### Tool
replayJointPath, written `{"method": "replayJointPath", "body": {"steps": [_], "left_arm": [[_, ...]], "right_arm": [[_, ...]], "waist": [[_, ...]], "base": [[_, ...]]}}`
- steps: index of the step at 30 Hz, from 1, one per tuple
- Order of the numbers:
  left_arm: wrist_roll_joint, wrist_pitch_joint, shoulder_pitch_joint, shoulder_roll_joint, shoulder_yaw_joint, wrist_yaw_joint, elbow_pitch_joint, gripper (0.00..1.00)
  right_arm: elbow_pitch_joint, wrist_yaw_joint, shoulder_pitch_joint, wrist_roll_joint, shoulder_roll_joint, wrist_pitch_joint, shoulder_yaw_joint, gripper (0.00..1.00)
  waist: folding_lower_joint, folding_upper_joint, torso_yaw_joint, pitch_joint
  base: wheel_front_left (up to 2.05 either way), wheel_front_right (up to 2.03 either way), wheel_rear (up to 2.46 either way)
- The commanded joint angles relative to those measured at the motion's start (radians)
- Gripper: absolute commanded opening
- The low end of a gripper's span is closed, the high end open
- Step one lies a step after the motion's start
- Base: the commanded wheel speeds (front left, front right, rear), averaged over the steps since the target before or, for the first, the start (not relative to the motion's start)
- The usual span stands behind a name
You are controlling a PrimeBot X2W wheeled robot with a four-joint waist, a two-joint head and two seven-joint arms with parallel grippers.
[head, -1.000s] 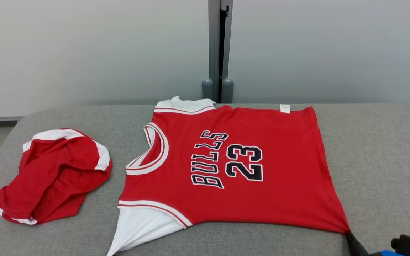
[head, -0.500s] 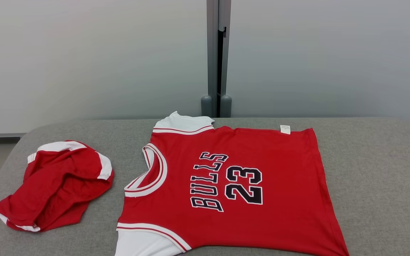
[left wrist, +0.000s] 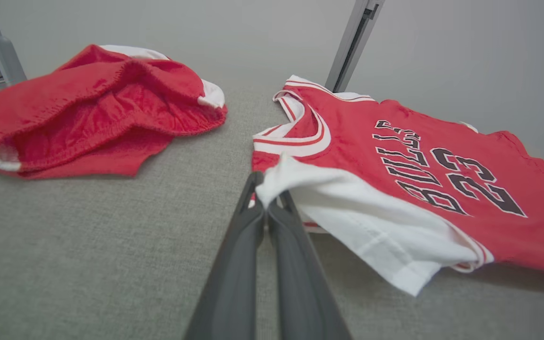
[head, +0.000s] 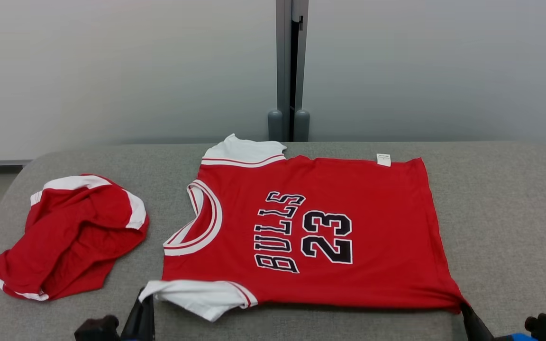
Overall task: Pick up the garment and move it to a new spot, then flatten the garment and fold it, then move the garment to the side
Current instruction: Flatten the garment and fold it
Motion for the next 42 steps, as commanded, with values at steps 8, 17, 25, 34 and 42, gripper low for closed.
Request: {"method": "replayJointPath", "body": {"steps": [8, 17, 25, 34, 42], "left_arm": [[0.054, -0.005, -0.153, 0.002, -0.009, -0.013, -0.037, 0.00], [0.076, -0.005, -0.292, 0.002, -0.004, -0.017, -0.029, 0.00], [0.078, -0.005, -0.431, 0.032, -0.048, -0.015, -0.002, 0.00], [0.079, -0.005, -0.538, 0.066, -0.060, -0.015, 0.066, 0.00], [0.092, -0.005, -0.600, 0.078, -0.063, -0.015, 0.099, 0.00]], "right_arm": [[-0.023, -0.001, -0.103, -0.030, 0.025, -0.003, -0.028, 0.00], [-0.038, -0.001, -0.202, -0.017, 0.026, -0.003, -0.060, 0.00], [-0.038, -0.001, -0.283, -0.025, 0.015, -0.003, -0.083, 0.00], [-0.021, -0.001, -0.373, -0.052, 0.039, -0.003, -0.054, 0.00], [-0.010, 0.000, -0.419, -0.102, 0.061, -0.003, -0.079, 0.00]], "waist": [[0.0000, -0.0001, 0.000, 0.060], [0.0000, -0.0001, 0.000, 0.136], [0.0000, -0.0001, -0.004, 0.218], [0.0000, -0.0001, -0.018, 0.292], [0.0000, -0.0001, -0.025, 0.348]], "base": [[0.00, 0.00, 0.00], [0.00, 0.00, 0.00], [0.00, 0.00, 0.00], [0.00, 0.00, 0.00], [0.00, 0.00, 0.00]]}}
